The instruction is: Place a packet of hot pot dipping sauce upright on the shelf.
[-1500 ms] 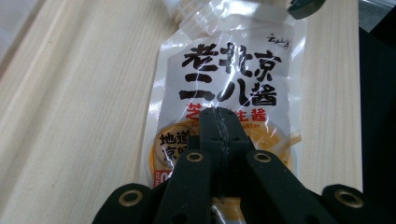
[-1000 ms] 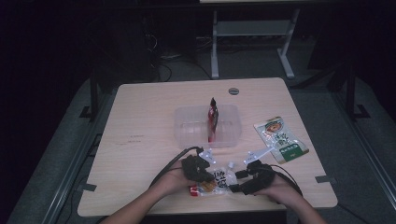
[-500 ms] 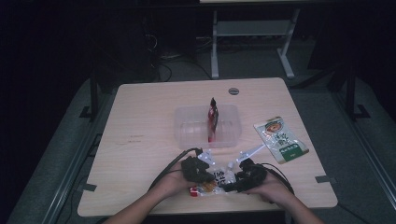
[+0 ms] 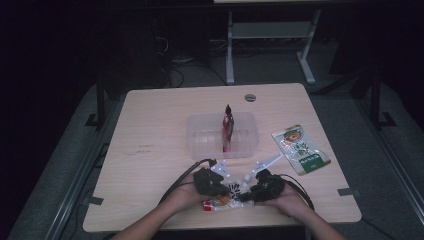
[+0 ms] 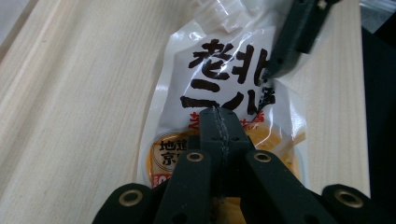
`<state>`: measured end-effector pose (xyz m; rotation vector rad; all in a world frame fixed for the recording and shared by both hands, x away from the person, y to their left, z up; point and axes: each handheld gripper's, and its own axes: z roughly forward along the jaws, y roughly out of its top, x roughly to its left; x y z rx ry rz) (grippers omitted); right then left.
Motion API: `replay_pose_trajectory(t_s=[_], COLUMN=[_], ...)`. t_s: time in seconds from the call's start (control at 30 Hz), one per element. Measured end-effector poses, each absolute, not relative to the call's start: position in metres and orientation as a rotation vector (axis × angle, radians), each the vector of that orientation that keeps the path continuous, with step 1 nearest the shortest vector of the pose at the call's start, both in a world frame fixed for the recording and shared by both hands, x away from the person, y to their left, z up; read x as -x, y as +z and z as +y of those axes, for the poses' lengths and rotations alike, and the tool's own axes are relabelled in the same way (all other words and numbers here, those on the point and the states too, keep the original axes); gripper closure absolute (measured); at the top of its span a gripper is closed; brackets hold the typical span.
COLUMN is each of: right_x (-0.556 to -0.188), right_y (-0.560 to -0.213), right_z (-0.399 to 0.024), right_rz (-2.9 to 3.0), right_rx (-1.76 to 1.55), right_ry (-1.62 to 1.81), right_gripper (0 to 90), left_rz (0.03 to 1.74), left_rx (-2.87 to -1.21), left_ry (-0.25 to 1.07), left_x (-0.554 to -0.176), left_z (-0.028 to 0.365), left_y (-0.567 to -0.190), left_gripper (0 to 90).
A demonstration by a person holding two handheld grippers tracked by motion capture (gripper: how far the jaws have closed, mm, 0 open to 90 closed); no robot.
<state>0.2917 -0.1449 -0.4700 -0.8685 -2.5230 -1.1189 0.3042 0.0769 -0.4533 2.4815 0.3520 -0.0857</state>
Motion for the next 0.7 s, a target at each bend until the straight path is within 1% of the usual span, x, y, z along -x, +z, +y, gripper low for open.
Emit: replay_pose_trajectory(t_s=[0.2,0.27,0.53,0.7], right_x=[-0.292,-0.292,-0.291,-0.289], right_y=[-0.465,-0.463,-0.452,-0.447], right_z=[-0.148,-0.150,-0.157,-0.159], right_rz=[-2.505,-2.497,-2.433,-2.420], right_rx=[0.841,0.828,0.796,0.774], right_ry=[-1.154,-1.182,-1.310,-1.348], right_gripper=[86.5,88.5,89.6,89.8], left_rz=[0.329,0.329,0.312,0.304], left_rx=[-2.471,-2.459,-2.468,-2.513], left_ry=[-0.077,-0.066,-0.046,-0.074], left_x=[-0.303,-0.302,-0.300,-0.299], left_z=[0.079,0.080,0.099,0.109], left_y=[-0.448,-0.445,-0.424,-0.421], left_gripper=[89.7,87.5,89.7,89.8])
